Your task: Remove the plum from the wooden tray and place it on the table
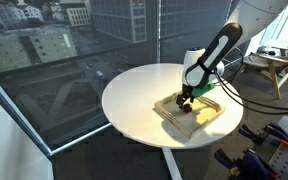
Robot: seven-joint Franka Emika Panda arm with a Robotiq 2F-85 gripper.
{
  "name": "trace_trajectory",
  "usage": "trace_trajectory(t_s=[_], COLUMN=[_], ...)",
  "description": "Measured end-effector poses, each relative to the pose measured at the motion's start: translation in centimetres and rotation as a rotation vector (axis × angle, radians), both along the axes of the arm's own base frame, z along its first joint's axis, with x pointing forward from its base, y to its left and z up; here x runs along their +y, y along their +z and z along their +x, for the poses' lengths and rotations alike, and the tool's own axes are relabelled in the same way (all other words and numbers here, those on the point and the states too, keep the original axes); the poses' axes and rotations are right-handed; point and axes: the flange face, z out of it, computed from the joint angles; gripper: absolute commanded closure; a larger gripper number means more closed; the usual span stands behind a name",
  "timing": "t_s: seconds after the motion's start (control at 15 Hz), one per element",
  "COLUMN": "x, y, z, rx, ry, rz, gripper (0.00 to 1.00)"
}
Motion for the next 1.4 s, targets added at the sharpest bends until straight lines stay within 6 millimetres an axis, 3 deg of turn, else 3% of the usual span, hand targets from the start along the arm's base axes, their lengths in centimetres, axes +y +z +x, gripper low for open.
trace_trajectory(t_s=[0.07,0.4,0.47,1.4], x=[-0.03,-0.09,-0.09,0.21], y=[-0.08,-0.19,-0.16,0.4], z=[0.0,0.09,0.13,0.56], rx=[0.001,0.001,0.0,-0.011], ry=[0.0,-0.001,-0.001,0.004], rz=[0.0,-0.001,-0.001,-0.002], gripper=[0.26,0.65,0.68,0.69])
